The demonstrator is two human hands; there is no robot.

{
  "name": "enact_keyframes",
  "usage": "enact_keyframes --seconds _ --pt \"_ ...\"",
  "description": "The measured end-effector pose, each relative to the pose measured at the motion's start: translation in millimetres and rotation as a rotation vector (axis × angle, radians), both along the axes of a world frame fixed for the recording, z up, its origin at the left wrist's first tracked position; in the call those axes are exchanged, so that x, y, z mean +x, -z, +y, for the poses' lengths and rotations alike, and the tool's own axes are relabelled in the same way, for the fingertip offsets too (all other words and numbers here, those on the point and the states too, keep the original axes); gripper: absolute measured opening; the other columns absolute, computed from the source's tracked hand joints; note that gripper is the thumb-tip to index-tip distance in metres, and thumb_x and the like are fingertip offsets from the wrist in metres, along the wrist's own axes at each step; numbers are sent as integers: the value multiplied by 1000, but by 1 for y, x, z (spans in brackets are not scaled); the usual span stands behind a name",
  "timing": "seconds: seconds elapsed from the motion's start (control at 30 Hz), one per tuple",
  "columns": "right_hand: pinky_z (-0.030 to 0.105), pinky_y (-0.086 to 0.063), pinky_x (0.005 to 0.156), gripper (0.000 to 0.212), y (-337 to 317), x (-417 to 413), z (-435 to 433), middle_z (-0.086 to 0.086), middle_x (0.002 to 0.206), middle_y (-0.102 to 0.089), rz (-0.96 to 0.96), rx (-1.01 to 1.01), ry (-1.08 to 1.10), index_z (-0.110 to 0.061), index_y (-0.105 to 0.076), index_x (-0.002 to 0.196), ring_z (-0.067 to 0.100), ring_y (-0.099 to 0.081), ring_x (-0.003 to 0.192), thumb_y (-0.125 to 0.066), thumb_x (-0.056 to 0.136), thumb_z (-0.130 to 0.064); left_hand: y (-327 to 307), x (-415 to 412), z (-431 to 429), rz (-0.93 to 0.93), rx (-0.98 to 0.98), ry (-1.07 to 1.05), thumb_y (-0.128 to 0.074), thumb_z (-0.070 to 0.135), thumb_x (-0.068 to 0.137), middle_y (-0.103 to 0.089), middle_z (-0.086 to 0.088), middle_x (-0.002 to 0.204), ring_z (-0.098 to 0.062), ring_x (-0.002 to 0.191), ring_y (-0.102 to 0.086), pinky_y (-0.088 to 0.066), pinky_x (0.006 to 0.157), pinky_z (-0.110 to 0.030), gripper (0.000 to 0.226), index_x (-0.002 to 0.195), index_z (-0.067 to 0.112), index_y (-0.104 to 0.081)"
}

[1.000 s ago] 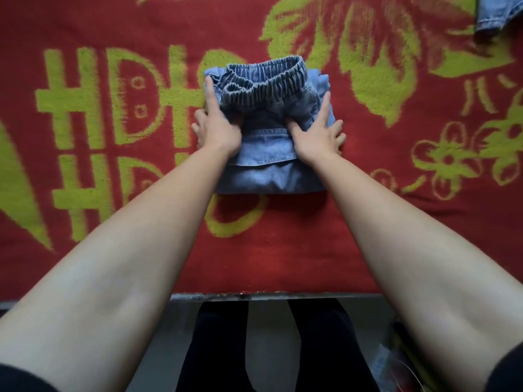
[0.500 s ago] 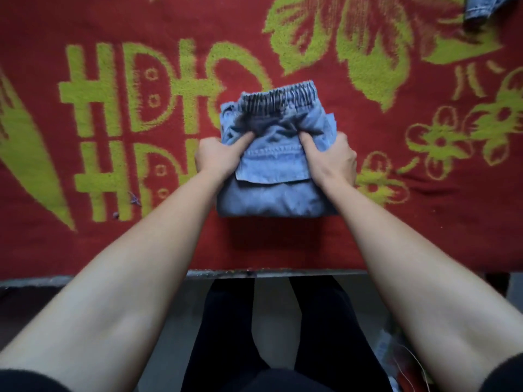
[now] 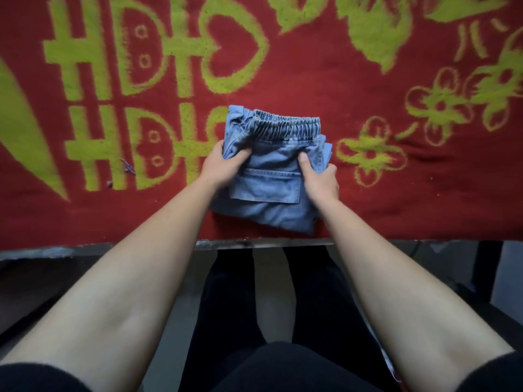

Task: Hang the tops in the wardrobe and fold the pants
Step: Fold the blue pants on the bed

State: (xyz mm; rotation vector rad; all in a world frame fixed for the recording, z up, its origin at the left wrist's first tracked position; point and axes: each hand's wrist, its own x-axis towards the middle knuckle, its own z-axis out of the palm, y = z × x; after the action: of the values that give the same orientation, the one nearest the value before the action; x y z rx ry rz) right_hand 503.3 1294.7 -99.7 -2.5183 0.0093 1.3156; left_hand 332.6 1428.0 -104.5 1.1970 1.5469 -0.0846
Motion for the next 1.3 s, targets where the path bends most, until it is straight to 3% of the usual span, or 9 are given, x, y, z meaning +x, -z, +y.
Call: enact_keyframes --seconds 0.17,0.33,0.47,0.57,0.67,0.77,0.87,1.17,1.3 --pt "38 -28 114 106 -22 -4 -15 3 154 -38 110 207 -7 -27 -4 155 27 -43 136 -75 77 -45 -31 -8 -6 -92 -90 -85 -76 24 81 -63 -3 123 -17 110 -61 -47 101 -35 60 134 15 -48" --pt "42 -35 113 91 -87 19 7 -3 138 -54 138 329 -69 -27 -30 149 22 -53 126 -65 66 -42 -106 -17 1 -104 -110 -180 -72 44 83 -53 5 125 -11 105 -57 -46 89 -31 69 141 19 -44" --pt "44 -40 110 74 -160 35 35 4 134 -57 133 481 -179 -18 -36 144 23 -57 121 -69 79 -12 -189 -26 0 -220 -140 -416 -72 24 85 -64 -11 126 -22 101 -68 -56 89 -42 56 135 7 -51" --pt "44 -49 98 84 -218 43 58 18 132 -58 283 504 -163 -7 -33 147 29 -61 111 -75 75 -4 -249 -40 -11 -358 -167 -580 -65 10 85 -75 -15 94 -17 57 -70 -51 45 -19 19 102 1 -68" --pt "48 -53 76 51 -265 39 74 30 110 -65 551 517 -234 11 -59 118 34 -64 85 -67 68 4 -294 -67 -34 -455 -149 -708 -57 7 86 -73 -11 79 -19 56 -67 -50 44 -17 14 94 1 -68" --pt "29 -49 53 33 -308 18 80 21 85 -62 727 473 -415 6 -65 102 29 -60 59 -59 72 -3 -329 -100 -65 -487 -105 -823 -57 8 83 -68 -19 104 -33 90 -65 -54 89 -39 33 113 -2 -66" --pt "31 -37 55 24 -342 -18 75 13 79 -58 810 475 -539 -7 -63 97 24 -51 58 -52 78 -17 -357 -135 -105 -511 -86 -926 -56 10 81 -59 -24 123 -37 109 -56 -38 111 -48 48 126 -7 -58" --pt "29 -33 52 46 -424 -153 15 2 64 -55 845 627 -670 -24 -63 117 17 -48 51 -40 82 -43 -431 -261 -241 -773 220 -1258 -52 77 76 -52 -8 117 -33 107 -49 -39 91 -39 79 130 20 -61" --pt "25 -38 44 34 -461 -232 -48 3 60 -58 881 707 -760 -24 -72 87 16 -52 45 -50 73 -46 -459 -329 -328 -869 343 -1335 -53 77 76 -62 -11 105 -28 90 -59 -46 79 -36 80 127 15 -63"
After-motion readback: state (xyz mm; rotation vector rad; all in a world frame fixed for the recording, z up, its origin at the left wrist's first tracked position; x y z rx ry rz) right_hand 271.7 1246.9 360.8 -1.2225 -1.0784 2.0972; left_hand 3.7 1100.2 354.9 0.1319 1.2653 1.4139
